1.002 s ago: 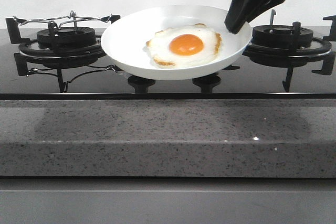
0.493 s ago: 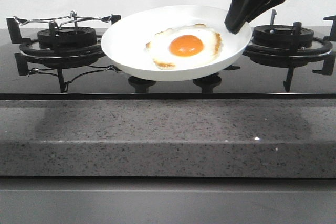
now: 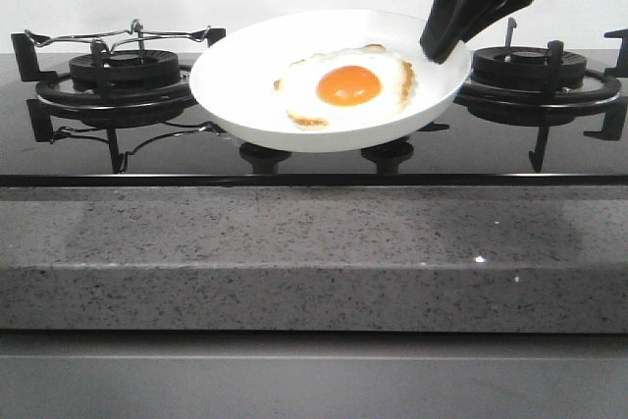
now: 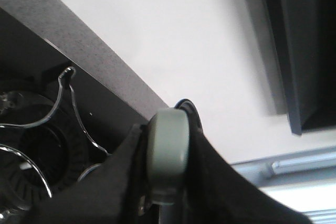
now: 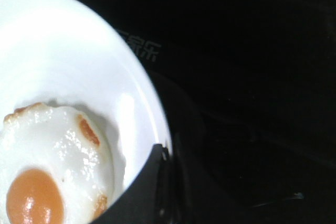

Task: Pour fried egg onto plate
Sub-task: 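Carry the empty pan back onto its burner with the left gripper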

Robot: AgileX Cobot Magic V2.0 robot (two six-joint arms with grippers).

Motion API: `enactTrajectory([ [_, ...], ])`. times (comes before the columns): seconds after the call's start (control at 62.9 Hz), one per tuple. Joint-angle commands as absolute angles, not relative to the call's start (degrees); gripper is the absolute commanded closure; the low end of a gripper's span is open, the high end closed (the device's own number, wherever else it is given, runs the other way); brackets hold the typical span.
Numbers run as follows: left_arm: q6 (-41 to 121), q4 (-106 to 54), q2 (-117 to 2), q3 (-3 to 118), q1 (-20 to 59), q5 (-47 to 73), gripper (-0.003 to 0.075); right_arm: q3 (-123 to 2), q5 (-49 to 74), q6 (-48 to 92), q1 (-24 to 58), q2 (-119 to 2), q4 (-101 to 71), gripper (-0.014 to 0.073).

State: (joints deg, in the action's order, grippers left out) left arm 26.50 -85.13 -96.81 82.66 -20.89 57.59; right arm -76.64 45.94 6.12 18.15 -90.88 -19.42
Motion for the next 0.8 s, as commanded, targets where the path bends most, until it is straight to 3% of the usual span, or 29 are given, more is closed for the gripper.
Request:
enactTrajectory([
  [0.0, 27.1, -95.1, -97.5, 83.9, -21.7, 59.0, 0.074, -78.3, 43.3, 6.3, 18.1, -88.0, -21.1, 0.07],
  [0.27, 27.1, -97.3, -104.2, 83.9, -21.7, 58.6, 0.0741, -78.3, 43.3, 6.3, 18.1, -88.0, -21.1, 0.07],
  [0.779, 27.1, -89.2, -104.3, 83.9, -19.2, 52.9, 0.0741, -78.3, 43.3, 6.3, 18.1, -88.0, -21.1, 0.07],
])
